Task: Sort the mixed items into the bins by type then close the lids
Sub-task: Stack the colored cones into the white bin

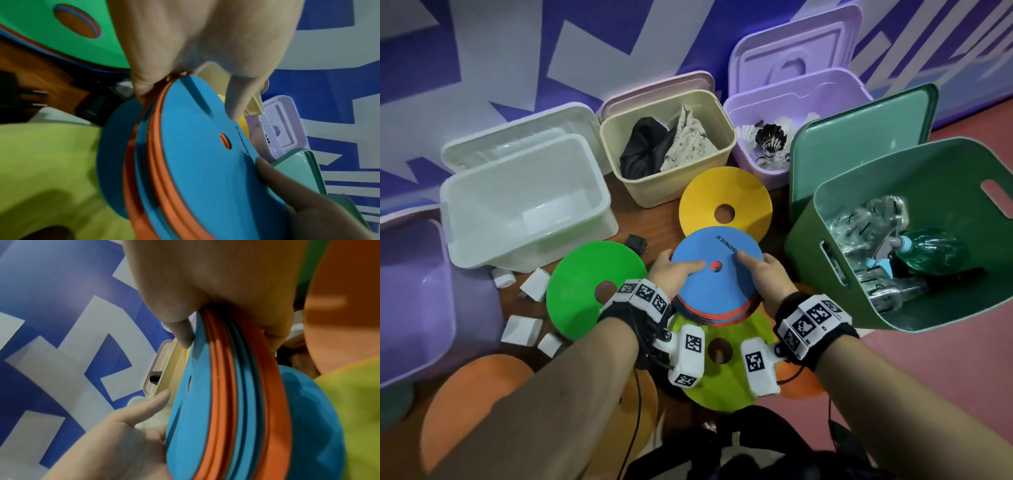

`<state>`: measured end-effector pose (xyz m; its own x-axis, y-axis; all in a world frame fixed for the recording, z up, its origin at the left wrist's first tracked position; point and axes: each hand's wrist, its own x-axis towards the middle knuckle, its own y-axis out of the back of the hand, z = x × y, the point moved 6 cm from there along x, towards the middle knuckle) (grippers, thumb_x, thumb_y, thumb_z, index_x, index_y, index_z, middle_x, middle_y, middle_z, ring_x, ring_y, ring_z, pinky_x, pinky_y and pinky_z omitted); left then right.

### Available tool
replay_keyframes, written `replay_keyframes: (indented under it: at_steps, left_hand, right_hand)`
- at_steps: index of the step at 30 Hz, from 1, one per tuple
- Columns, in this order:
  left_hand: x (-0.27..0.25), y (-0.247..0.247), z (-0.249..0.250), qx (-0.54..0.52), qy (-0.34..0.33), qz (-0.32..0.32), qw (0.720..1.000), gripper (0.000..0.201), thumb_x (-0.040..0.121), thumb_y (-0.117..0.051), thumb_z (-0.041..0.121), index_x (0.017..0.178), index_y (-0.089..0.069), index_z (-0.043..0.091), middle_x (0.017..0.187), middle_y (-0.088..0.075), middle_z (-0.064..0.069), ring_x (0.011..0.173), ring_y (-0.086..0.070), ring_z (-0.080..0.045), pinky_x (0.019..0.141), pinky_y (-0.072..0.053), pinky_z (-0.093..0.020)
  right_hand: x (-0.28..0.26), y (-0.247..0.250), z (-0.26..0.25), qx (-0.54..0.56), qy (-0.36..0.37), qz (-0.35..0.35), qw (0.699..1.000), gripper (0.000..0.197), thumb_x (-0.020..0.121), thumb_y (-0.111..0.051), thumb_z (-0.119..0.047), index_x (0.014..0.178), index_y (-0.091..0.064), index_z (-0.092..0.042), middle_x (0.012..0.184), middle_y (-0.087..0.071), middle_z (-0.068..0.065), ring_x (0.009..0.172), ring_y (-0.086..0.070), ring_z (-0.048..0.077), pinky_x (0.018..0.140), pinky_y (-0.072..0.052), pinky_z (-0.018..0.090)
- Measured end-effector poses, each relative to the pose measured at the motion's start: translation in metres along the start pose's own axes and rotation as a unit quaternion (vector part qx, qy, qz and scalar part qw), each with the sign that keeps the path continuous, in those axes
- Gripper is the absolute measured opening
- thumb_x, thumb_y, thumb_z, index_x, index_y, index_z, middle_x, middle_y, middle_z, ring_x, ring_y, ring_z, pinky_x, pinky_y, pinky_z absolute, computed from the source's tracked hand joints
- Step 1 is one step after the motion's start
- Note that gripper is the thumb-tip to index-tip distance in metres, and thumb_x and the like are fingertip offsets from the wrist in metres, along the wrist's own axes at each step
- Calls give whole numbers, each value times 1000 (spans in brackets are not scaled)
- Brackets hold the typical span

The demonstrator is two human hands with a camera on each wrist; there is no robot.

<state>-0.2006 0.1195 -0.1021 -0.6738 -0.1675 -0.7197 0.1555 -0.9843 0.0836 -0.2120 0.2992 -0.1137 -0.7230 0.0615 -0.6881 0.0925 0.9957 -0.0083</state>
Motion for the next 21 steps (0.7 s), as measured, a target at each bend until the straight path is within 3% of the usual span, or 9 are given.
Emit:
replay_keyframes:
  at_steps: [3,5,8,10,14,21]
  left_hand:
    - [-2,-1,-5,7,-2,40,999,45,75,-79,13,113,-55,8,108,-66,-9,99,-66,-29,91,-53,-46]
    - [0,-2,-9,19,4,50,999,35,79,-76,12,106,-54,13,104,-65,-7,99,-65,-28,91,-53,-44]
    - [2,-1,-14,41,13,57,997,36,80,-75,17,109,-54,16,110,-64,-8,103,-64,-30,93,-52,-46]
    - [4,0,-15,47,15,67,997,45,80,-75,20,119,-54,14,115,-63,-9,105,-62,-30,94,-51,-46]
    - [3,3,-11,50,5,80,996,59,80,-74,20,133,-48,12,124,-59,-10,109,-60,-31,96,-50,-46]
    - [-2,7,4,105,-51,98,988,52,86,-65,7,135,-48,12,131,-56,-10,114,-56,-29,82,-46,-33]
  right_hand:
    - [9,-1,7,-29,-3,8,1000,32,88,-65,-24,113,-55,-7,117,-64,13,105,-63,32,96,-50,48]
    - [13,-2,15,-27,-16,11,999,35,88,-65,-20,118,-55,-5,116,-65,13,104,-64,33,95,-51,48]
    - [18,-3,24,-39,-32,8,999,43,87,-65,-21,123,-53,-1,119,-64,16,104,-63,35,96,-50,50]
    - [21,-3,29,-40,-34,5,999,46,86,-65,-23,125,-52,-2,119,-63,17,105,-63,36,95,-49,51]
    - [19,-4,28,-40,-36,-1,999,41,87,-63,-19,124,-52,-4,120,-63,17,107,-61,36,97,-48,52]
    - [10,-2,15,-60,-3,4,998,9,88,-62,-16,95,-59,-13,113,-66,16,104,-63,34,96,-49,50]
